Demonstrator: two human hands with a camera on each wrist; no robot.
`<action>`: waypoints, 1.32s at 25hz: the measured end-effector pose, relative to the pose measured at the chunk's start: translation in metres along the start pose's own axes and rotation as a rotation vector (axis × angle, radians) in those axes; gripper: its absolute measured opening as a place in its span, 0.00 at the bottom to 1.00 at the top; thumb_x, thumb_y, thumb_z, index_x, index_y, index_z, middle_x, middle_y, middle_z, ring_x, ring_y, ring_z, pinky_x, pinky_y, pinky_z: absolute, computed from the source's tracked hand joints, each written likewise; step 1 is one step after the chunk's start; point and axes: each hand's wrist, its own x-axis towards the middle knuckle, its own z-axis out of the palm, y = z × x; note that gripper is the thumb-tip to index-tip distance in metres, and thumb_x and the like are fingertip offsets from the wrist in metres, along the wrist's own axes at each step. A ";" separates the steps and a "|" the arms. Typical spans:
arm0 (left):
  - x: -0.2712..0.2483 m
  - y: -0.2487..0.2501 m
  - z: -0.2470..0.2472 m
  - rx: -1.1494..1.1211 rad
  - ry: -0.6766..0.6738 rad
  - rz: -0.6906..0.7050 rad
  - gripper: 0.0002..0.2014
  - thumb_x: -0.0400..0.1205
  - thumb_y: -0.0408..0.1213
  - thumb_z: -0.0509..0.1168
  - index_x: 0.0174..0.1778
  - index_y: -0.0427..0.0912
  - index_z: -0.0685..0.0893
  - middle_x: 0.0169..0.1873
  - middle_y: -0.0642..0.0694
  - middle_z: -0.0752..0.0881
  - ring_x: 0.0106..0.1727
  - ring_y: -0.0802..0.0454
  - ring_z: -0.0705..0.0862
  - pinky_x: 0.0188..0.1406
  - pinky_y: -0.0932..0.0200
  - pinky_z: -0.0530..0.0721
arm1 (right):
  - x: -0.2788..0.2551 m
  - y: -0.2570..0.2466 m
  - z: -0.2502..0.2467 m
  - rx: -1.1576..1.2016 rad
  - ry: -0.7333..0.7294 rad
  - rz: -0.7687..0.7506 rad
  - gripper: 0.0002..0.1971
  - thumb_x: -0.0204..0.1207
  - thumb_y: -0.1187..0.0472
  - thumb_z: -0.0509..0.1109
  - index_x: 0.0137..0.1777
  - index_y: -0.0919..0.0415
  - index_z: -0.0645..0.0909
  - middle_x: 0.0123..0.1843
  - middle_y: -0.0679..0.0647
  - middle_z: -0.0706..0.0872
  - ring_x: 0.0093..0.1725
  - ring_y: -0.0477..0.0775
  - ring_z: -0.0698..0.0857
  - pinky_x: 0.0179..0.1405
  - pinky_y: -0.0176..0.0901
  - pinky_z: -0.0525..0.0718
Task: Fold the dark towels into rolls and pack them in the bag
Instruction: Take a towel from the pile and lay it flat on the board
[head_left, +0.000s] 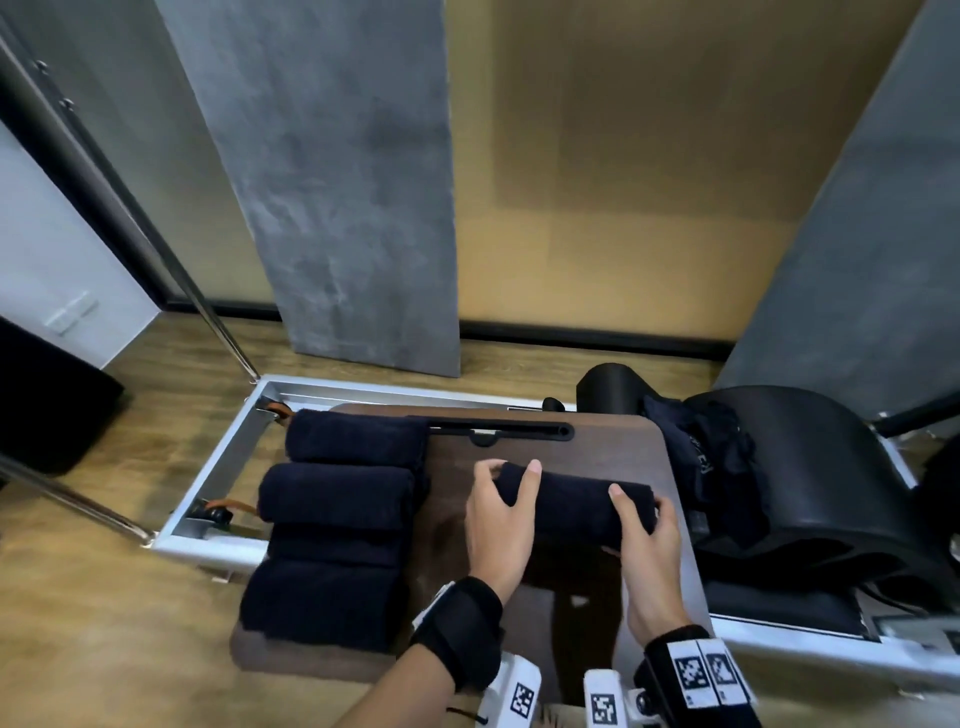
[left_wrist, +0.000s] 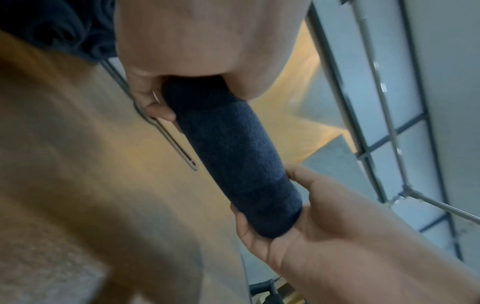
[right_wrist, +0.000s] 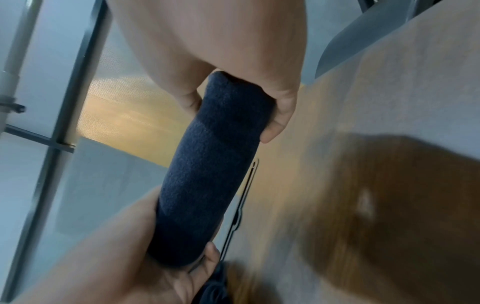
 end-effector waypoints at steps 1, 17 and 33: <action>-0.007 0.005 -0.016 0.026 0.013 0.047 0.20 0.80 0.71 0.68 0.60 0.65 0.76 0.56 0.61 0.86 0.60 0.62 0.85 0.61 0.55 0.87 | -0.015 -0.003 0.007 0.010 -0.003 -0.024 0.14 0.82 0.48 0.76 0.64 0.44 0.80 0.60 0.51 0.90 0.53 0.43 0.92 0.51 0.45 0.90; -0.010 -0.078 -0.270 -0.023 0.386 -0.066 0.32 0.78 0.75 0.66 0.63 0.51 0.76 0.56 0.54 0.84 0.61 0.48 0.84 0.64 0.45 0.80 | -0.194 0.056 0.205 -0.374 -0.273 -0.017 0.30 0.89 0.42 0.63 0.88 0.49 0.66 0.82 0.50 0.78 0.82 0.56 0.76 0.83 0.60 0.73; -0.023 -0.099 -0.285 -0.117 0.345 0.131 0.12 0.86 0.51 0.71 0.62 0.57 0.80 0.59 0.57 0.82 0.60 0.61 0.82 0.61 0.55 0.83 | -0.185 0.050 0.196 -0.384 -0.291 -0.006 0.26 0.87 0.43 0.69 0.82 0.49 0.76 0.71 0.46 0.86 0.72 0.49 0.84 0.79 0.58 0.80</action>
